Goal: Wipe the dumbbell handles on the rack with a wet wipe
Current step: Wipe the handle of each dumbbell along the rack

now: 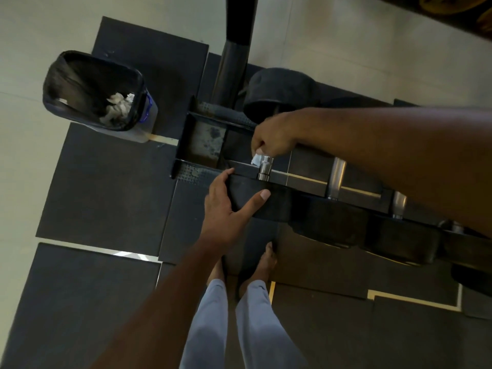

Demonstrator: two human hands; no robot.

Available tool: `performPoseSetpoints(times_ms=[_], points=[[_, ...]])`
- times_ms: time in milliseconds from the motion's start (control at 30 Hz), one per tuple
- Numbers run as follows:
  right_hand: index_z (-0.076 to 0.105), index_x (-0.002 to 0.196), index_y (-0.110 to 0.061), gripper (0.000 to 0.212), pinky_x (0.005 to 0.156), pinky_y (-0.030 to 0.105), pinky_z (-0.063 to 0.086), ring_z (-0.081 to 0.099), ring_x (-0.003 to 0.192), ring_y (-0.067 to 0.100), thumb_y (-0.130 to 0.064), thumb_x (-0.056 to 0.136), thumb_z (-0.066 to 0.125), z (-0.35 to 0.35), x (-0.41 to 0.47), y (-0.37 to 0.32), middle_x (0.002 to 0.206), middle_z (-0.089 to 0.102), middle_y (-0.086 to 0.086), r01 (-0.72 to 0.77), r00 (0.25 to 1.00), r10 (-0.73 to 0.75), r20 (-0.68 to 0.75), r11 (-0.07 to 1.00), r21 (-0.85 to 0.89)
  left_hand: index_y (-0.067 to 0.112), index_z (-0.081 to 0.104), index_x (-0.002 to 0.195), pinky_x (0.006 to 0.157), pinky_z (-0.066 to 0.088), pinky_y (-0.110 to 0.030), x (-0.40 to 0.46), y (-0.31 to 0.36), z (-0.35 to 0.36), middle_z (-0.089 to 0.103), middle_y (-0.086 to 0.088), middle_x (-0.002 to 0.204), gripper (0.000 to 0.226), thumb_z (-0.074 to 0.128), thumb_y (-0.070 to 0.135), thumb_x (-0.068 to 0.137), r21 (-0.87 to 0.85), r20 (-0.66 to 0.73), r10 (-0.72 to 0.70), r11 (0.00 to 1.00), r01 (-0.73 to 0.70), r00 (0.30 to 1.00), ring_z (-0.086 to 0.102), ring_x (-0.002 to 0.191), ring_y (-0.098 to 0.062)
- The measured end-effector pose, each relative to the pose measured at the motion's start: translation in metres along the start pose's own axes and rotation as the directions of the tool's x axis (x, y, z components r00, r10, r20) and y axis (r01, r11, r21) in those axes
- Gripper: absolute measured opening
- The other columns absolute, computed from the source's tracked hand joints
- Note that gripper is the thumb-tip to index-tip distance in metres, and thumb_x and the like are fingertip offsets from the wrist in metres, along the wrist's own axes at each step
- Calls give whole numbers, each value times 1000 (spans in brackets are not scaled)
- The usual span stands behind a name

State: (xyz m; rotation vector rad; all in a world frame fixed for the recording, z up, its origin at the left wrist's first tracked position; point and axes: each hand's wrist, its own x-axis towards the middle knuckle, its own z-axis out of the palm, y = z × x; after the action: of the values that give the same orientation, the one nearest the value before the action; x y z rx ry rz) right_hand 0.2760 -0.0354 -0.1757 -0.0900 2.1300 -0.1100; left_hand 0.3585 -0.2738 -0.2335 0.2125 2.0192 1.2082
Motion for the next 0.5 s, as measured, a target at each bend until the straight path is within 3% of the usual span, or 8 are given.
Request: performPoseSetpoints(times_ms=[167,400,500], points=[[73,136,-27,31,95,29,43,57,108,8,-34,108,61,6,1,0,133,71,-7,44,999,-46,9,988,151,44,32,158,115,38,-36,0,1,0,36,19,152,98,73,82,77,0,6,1,1000,-1,1000,35,141,-10],[80,118,-31,24,100,39,54,66,110,12,-45,102,68,24,2,-9,116,75,-12,66,997,-71,10,968,241,42,31,160,110,33,-31,-2,6,-2,35,18,153,96,74,75,82,19,17,0,1000,-1,1000,32,139,-7],[82,109,-34,16,101,41,56,67,107,8,-43,98,75,36,0,-7,108,75,-17,61,998,-42,-56,920,388,40,30,162,110,31,-31,-3,8,-4,34,13,160,98,73,75,81,33,30,-7,999,6,1000,30,140,-8]])
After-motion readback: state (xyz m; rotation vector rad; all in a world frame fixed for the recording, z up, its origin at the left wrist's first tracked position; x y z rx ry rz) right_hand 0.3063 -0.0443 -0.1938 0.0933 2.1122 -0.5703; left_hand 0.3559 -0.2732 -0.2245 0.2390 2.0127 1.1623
